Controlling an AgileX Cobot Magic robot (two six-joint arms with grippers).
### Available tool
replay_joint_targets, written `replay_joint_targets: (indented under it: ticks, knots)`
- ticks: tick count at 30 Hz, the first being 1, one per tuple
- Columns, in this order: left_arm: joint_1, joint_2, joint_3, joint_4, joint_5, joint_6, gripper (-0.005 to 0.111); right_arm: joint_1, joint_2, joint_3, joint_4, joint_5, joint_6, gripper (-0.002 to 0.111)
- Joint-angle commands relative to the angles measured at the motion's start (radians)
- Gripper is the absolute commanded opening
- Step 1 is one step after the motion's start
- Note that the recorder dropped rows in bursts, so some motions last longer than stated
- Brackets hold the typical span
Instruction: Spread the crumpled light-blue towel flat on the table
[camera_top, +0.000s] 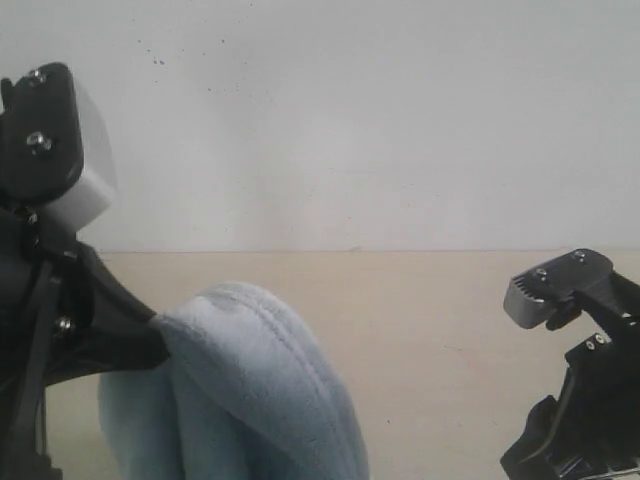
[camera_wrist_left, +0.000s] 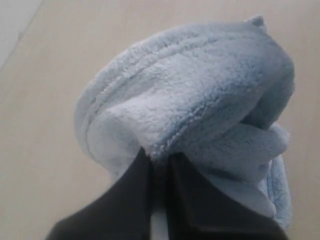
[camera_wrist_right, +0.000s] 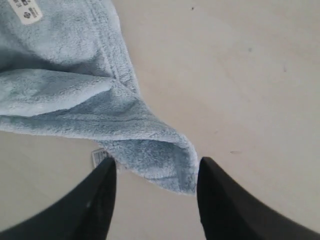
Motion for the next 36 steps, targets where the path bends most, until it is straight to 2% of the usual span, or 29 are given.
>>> replay_joint_targets:
  ticks: [1,3,5,7,8,13,17,22,28,36]
  knots:
    - [0.001,-0.059,0.114,0.153,0.005,-0.120,0.004,-0.001,0.030,0.002,0.118,-0.027,-0.109,0.047]
    - [0.001,-0.089,0.163,0.272,-0.009,-0.249,0.004,0.003,0.058,0.002,0.151,-0.046,-0.149,0.047]
    - [0.001,-0.124,0.189,0.396,-0.024,-0.448,0.004,0.014,0.110,0.002,0.163,-0.059,-0.182,0.047]
    - [0.001,-0.165,0.201,0.484,-0.024,-0.653,0.004,0.054,0.185,-0.002,0.163,-0.098,-0.200,0.047]
    - [0.001,-0.180,0.206,0.486,-0.024,-0.682,0.004,0.076,0.222,-0.014,0.163,-0.114,-0.208,0.047]
    - [0.001,-0.245,0.228,0.473,0.020,-0.739,0.004,0.158,0.380,-0.116,0.163,-0.189,-0.211,0.047]
    - [0.001,-0.281,0.273,0.452,0.044,-0.751,0.004,0.197,0.463,-0.203,0.180,-0.135,-0.203,0.047]
    - [0.001,-0.285,0.313,0.457,0.030,-0.751,0.004,0.200,0.471,-0.188,0.182,-0.059,-0.211,0.047]
    - [0.001,-0.285,0.314,0.453,0.021,-0.751,0.004,0.200,0.484,-0.112,0.181,-0.149,-0.211,0.047]
    - [0.001,-0.285,0.314,0.451,0.021,-0.751,0.004,0.200,0.540,-0.089,0.181,-0.104,-0.210,0.047]
